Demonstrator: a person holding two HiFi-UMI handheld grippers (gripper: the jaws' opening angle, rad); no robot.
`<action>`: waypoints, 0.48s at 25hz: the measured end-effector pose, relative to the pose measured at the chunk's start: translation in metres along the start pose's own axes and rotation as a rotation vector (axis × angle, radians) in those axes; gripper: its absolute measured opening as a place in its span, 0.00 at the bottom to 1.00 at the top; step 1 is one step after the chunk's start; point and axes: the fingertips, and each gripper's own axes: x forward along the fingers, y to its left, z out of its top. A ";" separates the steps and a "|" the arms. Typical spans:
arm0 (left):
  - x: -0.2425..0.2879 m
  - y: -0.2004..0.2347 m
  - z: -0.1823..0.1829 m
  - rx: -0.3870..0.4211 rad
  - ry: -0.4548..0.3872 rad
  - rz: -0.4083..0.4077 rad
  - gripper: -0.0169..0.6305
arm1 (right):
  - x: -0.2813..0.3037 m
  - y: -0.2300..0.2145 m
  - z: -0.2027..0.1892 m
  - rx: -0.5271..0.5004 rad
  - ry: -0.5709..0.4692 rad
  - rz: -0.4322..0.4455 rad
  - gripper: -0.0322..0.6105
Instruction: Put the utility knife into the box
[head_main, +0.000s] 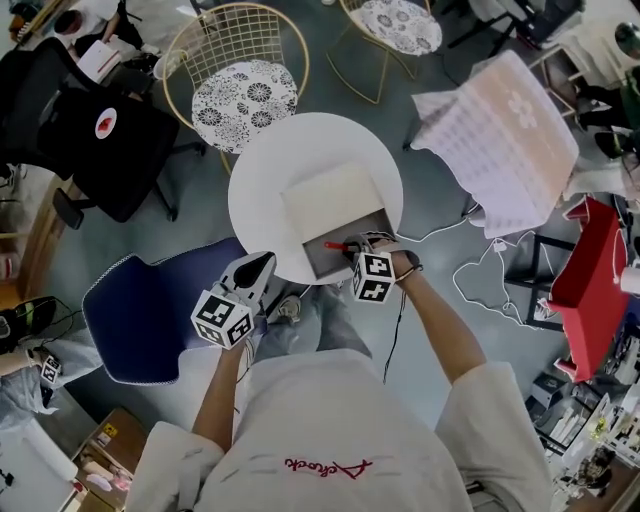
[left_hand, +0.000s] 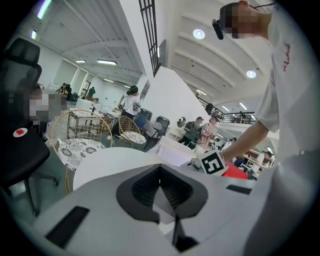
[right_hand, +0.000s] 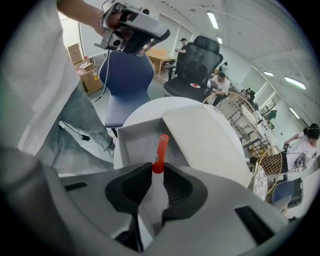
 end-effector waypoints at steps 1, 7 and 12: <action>-0.001 0.000 0.000 -0.002 0.000 0.005 0.04 | 0.004 0.000 -0.003 -0.012 0.018 0.015 0.17; -0.006 0.002 -0.003 -0.017 -0.002 0.027 0.04 | 0.029 -0.001 -0.019 -0.004 0.097 0.088 0.17; -0.011 0.005 -0.004 -0.022 -0.002 0.040 0.04 | 0.041 -0.003 -0.028 0.025 0.139 0.128 0.17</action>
